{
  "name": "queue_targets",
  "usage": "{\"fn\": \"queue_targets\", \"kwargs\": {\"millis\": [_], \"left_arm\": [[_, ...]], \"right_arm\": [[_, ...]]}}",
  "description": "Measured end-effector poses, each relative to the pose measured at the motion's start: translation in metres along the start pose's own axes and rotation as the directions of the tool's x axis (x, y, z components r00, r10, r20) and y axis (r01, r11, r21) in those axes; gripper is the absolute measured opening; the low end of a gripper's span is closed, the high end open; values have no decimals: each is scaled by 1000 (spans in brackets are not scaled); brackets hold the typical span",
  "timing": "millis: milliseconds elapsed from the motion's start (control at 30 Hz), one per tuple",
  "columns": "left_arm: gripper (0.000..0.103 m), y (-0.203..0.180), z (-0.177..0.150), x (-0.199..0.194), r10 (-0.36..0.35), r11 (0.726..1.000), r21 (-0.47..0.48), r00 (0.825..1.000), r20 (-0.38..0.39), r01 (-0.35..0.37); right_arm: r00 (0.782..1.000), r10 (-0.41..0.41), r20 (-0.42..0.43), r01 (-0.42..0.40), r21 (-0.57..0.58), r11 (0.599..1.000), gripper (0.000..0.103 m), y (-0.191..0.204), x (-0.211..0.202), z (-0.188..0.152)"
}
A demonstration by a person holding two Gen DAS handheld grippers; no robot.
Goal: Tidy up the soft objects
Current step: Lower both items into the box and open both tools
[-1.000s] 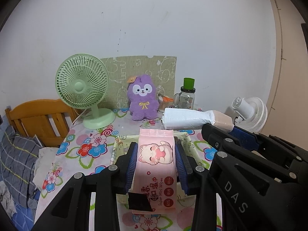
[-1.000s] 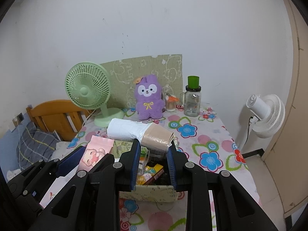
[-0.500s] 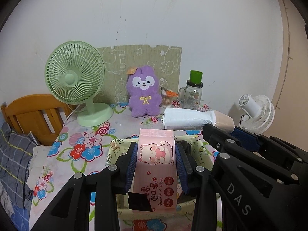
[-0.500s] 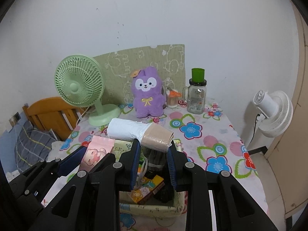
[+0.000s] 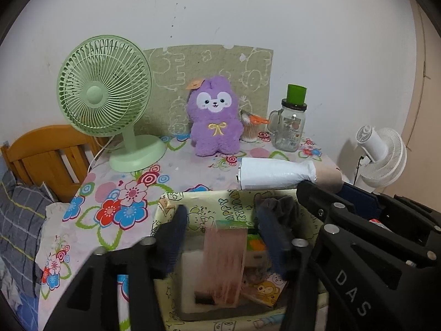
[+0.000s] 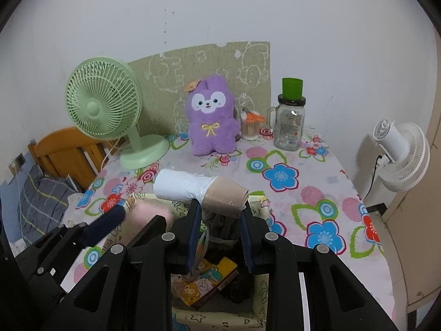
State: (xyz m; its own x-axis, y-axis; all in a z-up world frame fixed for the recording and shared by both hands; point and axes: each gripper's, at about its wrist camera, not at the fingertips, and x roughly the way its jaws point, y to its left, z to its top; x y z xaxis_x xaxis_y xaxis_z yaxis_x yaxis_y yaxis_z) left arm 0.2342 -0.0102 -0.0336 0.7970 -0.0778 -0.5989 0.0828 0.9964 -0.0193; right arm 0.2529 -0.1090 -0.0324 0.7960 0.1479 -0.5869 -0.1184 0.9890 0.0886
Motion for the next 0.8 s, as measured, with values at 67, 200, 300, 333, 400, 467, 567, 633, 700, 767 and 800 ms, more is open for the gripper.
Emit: {"fn": "queue_targets", "kwargs": {"millis": [67,200,300,333,400,467,567,633,700,767,800], "left_arm": [[66,2,0,3,-2,1000,0,1000,-10,2],[72,8,-4,7,6,1000,-2,1000,-31,-6],[74,12,-7,10,10,1000,-8,999,-44,-10],[74,14,-9,11,15,1000,-10,999,-49,-15],[76,16,-11,13,17,1000,-8,998,-61,-18],[76,17,-13,14,20,1000,-8,997,-73,-21],[79,18,-14,14,22,1000,-4,997,-78,-22],[82,19,-14,12,28,1000,-2,997,-74,-28],[83,19,-14,9,21,1000,-4,997,-71,-22],[84,18,-15,6,22,1000,-1,998,-67,-22],[85,18,-15,4,21,1000,-1,998,-64,-21]], "right_arm": [[1000,5,-8,-5,-1,1000,30,1,4,-1],[1000,16,-27,-16,-4,1000,30,5,13,-3],[998,34,-43,-34,-7,999,30,10,19,-7],[998,44,-50,-44,-7,999,30,11,22,-8],[997,50,-63,-51,-15,999,31,13,25,-9],[996,54,-73,-55,-18,998,33,15,28,-11],[994,64,-84,-66,-21,998,46,17,30,-14],[996,55,-72,-56,-22,998,59,17,27,-15],[996,60,-65,-61,-27,998,69,18,23,-16],[997,54,-59,-55,-28,998,70,18,20,-16],[997,51,-58,-53,-28,998,71,18,18,-16]]}}
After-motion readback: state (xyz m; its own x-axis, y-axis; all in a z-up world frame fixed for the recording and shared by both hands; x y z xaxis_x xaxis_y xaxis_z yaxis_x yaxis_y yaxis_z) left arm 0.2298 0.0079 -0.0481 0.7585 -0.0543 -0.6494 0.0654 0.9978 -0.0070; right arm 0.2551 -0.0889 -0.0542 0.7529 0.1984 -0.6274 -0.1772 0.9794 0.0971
